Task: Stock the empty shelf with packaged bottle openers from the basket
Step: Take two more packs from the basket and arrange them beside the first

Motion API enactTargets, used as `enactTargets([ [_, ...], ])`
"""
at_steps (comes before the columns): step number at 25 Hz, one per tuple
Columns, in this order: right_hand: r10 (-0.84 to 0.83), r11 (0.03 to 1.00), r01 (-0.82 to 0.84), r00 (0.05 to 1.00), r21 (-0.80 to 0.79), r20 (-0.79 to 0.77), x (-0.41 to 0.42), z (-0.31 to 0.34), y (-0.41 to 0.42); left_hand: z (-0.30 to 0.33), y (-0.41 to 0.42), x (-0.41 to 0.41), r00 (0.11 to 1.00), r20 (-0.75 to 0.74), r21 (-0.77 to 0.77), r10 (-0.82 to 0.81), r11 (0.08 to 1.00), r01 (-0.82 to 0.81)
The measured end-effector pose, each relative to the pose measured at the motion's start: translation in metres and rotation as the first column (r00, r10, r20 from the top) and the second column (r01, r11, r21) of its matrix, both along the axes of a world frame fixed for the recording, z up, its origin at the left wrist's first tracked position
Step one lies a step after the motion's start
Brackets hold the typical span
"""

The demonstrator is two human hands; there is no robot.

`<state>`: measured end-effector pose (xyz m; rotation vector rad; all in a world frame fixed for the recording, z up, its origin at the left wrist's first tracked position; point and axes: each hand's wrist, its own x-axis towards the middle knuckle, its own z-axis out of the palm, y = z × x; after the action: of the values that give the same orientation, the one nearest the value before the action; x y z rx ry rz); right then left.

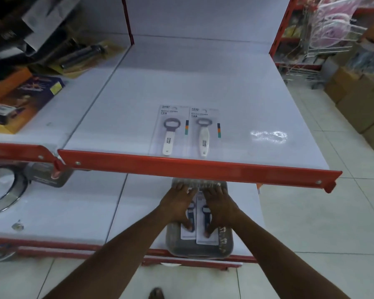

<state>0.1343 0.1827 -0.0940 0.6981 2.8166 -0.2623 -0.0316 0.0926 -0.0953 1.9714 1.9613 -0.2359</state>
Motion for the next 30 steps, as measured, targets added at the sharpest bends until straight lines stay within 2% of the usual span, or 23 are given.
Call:
enactTargets([
  [4, -0.002, 1.0, 0.001, 0.996, -0.012, -0.095, -0.002, -0.01, 0.006, -0.006, 0.015, 0.002, 0.997, -0.074, 0.048, -0.002, 0.999, 0.006],
  [7, -0.14, 0.988, 0.123, 0.971, -0.096, -0.196, 0.001, 0.021, -0.003, 0.003, 0.012, 0.003, 0.996, -0.083, 0.084, 0.03, 0.996, -0.023],
  [9, -0.277, 0.949, 0.221, 0.926, -0.226, -0.257, 0.012, 0.055, -0.014, 0.026, -0.004, 0.007, 0.986, 0.102, 0.123, 0.135, 0.981, -0.147],
  [11, -0.353, 0.916, 0.258, 0.882, -0.306, -0.312, 0.027, 0.087, -0.031, 0.055, -0.029, 0.013, 0.896, 0.366, 0.136, 0.25, 0.938, -0.317],
  [12, -0.373, 0.906, 0.264, 0.867, -0.331, -0.33, 0.035, 0.105, -0.042, 0.071, -0.044, 0.017, 0.864, 0.423, 0.137, 0.273, 0.923, -0.359],
  [16, -0.395, 0.901, 0.222, 0.773, -0.372, -0.496, 0.061, 0.186, -0.076, 0.148, -0.096, 0.041, 0.826, 0.498, 0.289, 0.265, 0.847, -0.446],
  [20, -0.46, 0.88, 0.156, 0.519, -0.449, -0.721, 0.081, 0.28, -0.083, 0.255, -0.112, 0.049, 0.683, 0.699, 0.415, 0.212, 0.658, -0.628],
  [22, -0.514, 0.841, 0.05, 0.387, -0.539, -0.766, 0.085, 0.313, -0.072, 0.296, -0.106, 0.047, 0.612, 0.781, 0.428, 0.124, 0.607, -0.669],
  [23, -0.507, 0.845, 0.022, 0.349, -0.535, -0.788, 0.084, 0.326, -0.063, 0.308, -0.097, 0.045, 0.586, 0.806, 0.428, 0.085, 0.601, -0.676],
  [25, -0.442, 0.89, 0.04, 0.313, -0.453, -0.841, 0.08, 0.349, -0.04, 0.33, -0.072, 0.041, 0.581, 0.814, 0.451, 0.03, 0.598, -0.663],
  [27, -0.457, 0.884, 0.034, 0.282, -0.467, -0.844, 0.074, 0.364, -0.009, 0.341, -0.038, 0.033, 0.561, 0.828, 0.441, 0.001, 0.617, -0.652],
  [30, -0.469, 0.877, 0.067, 0.333, -0.476, -0.818, 0.054, 0.36, 0.052, 0.33, 0.027, 0.015, 0.493, 0.87, 0.375, 0.002, 0.645, -0.666],
])
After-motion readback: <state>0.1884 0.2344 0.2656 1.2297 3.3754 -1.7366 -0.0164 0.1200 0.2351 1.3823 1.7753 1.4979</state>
